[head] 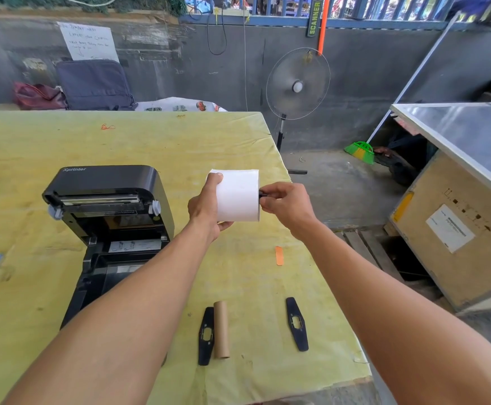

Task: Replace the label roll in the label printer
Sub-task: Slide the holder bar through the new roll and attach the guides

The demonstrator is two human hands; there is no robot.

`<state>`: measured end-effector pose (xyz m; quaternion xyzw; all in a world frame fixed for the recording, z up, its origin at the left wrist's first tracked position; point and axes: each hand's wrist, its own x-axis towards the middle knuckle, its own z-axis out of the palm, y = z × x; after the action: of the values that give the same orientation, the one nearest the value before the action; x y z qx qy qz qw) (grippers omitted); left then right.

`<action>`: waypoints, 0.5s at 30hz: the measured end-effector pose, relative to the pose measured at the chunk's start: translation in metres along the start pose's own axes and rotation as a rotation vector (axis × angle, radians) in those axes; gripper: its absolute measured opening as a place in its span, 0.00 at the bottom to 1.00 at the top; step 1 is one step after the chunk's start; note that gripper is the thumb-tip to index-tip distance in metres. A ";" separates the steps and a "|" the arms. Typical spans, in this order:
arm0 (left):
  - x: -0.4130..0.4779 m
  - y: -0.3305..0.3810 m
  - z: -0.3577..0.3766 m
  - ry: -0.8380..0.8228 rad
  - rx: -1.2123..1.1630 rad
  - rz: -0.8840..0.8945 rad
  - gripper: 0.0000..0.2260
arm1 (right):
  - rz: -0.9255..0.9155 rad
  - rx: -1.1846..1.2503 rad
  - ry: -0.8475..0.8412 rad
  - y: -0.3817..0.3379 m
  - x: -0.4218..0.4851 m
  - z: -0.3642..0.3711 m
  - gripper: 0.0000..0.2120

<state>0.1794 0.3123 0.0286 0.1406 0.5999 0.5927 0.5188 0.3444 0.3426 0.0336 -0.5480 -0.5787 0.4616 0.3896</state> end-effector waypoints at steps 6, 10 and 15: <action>0.001 -0.008 -0.001 -0.001 0.015 0.014 0.20 | 0.041 0.051 -0.011 0.005 -0.003 -0.001 0.09; 0.001 -0.015 -0.001 -0.001 0.013 0.017 0.19 | 0.062 0.088 -0.014 0.007 -0.007 -0.002 0.09; -0.001 -0.022 -0.004 -0.026 0.016 0.016 0.18 | 0.114 0.062 0.044 0.018 -0.016 -0.005 0.08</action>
<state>0.1867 0.3035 0.0092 0.1571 0.5965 0.5901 0.5208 0.3561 0.3272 0.0184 -0.5778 -0.5230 0.4888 0.3921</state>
